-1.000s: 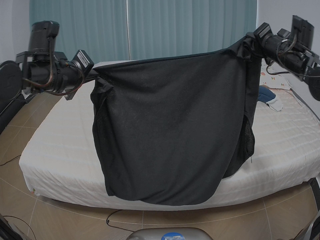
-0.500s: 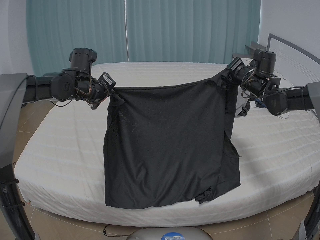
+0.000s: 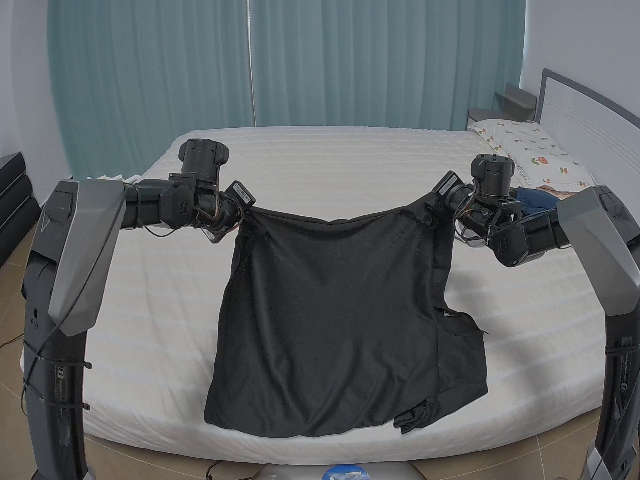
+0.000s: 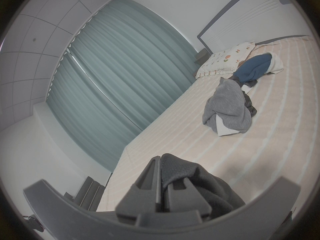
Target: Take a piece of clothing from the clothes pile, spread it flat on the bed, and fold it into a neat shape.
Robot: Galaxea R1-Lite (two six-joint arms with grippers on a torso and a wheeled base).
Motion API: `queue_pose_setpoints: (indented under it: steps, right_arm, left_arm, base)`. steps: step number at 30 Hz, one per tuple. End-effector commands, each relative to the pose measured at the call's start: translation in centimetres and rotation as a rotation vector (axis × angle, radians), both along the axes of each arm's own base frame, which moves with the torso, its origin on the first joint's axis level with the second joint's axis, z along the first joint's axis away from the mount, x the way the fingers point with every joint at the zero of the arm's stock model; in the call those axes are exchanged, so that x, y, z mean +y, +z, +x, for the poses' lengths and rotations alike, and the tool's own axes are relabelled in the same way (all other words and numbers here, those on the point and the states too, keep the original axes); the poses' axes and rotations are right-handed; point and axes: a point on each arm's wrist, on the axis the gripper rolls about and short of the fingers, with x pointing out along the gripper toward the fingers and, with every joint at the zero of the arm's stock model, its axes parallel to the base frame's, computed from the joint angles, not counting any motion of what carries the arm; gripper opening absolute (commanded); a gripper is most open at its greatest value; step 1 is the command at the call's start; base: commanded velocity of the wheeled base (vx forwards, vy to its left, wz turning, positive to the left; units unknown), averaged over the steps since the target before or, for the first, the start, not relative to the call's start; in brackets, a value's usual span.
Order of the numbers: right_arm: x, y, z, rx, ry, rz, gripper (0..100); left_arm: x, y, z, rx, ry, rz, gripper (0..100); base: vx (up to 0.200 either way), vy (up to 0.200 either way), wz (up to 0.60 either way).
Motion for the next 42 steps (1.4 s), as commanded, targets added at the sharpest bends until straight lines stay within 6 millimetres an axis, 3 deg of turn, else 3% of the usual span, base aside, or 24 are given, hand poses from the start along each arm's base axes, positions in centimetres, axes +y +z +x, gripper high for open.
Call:
queue_pose_setpoints:
  steps: [1,10,27,28,29,30,35,39,42]
  right_arm:
    - [0.0,-1.2,0.4,0.023,0.0,-0.007,0]
    - [-0.2,-2.4,0.7,0.044,-0.006,-0.013,0]
    - [-0.5,-6.0,3.2,0.061,-0.012,-0.026,0]
    - [-0.4,-6.1,3.5,0.054,-0.011,-0.025,100]
    - [-0.4,-6.1,3.5,0.054,-0.011,-0.025,100]
    - [-0.4,-6.4,3.9,0.046,-0.011,-0.025,100]
    - [-0.5,-8.3,4.2,0.077,-0.016,-0.055,100]
    - [-2.9,-10.2,3.9,0.15,-0.052,-0.116,100]
    - [-4.4,-9.8,3.4,0.166,-0.066,-0.114,100]
  left_arm:
    - [-0.2,-1.5,0.4,0.029,0.011,0.016,0]
    - [-0.4,-2.6,0.7,0.054,0.02,0.047,0]
    - [-1.2,-6.5,2.0,0.028,-0.011,0.063,0]
    - [-1.3,-6.9,2.2,0.019,-0.011,0.061,0]
    - [-1.3,-6.9,2.2,0.019,-0.011,0.061,0]
    - [-1.3,-7.4,2.5,0.004,-0.008,0.054,100]
    - [-1.3,-8.7,2.7,0.016,-0.003,0.066,100]
    - [-0.5,-9.1,2.9,0.031,0.028,0.08,100]
    - [0.3,-9.0,3.0,0.034,0.047,0.084,100]
  base:
    - [0.0,0.0,0.0]
    - [0.133,0.0,0.0]
    - [0.0,0.0,0.0]
    - [0.0,0.0,0.0]
    - [0.0,0.0,0.0]
    - [0.0,0.0,0.0]
    - [0.0,0.0,0.0]
    - [0.0,0.0,0.0]
    - [0.0,0.0,0.0]
